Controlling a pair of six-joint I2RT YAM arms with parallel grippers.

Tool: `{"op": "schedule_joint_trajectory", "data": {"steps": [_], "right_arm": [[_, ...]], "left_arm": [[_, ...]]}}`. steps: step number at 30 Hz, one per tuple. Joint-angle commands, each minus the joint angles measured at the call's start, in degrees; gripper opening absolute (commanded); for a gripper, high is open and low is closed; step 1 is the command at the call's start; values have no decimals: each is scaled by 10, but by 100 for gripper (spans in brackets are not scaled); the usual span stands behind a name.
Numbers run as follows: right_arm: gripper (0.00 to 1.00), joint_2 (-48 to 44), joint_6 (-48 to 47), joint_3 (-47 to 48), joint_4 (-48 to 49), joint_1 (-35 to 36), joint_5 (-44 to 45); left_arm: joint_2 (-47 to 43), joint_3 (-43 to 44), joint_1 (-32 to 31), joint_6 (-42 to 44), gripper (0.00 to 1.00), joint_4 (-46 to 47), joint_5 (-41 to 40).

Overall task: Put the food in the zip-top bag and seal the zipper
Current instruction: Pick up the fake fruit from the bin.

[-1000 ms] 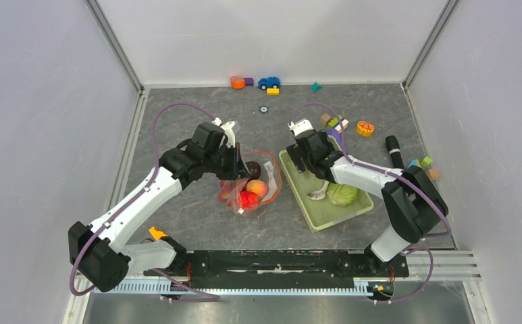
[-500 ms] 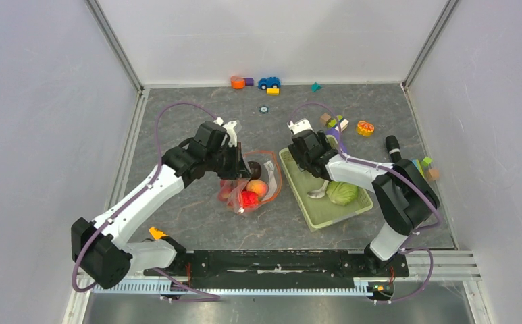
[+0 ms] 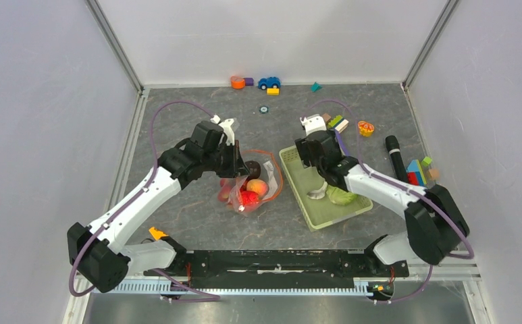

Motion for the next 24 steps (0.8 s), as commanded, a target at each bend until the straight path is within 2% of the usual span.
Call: {"op": "schedule_joint_trajectory", "data": {"steps": [1,6,11,16,24], "right_arm": [[43,-81,9,-48,78,-1,-64],[42,-160,9,-91,141,-1,-139],[40,-222,7,-105,183,-1,-240],[40,-273,28,-119,207,-1,-302],[40,-334,77,-141,234,-1,-373]], "left_arm": [[-17,-4,0,4,2,28,17],[-25,0,0,19,2,22,13],[-49,2,0,29,2,13,-17],[-57,4,0,30,2,-4,-49],[-55,18,0,29,2,-26,-18]]}}
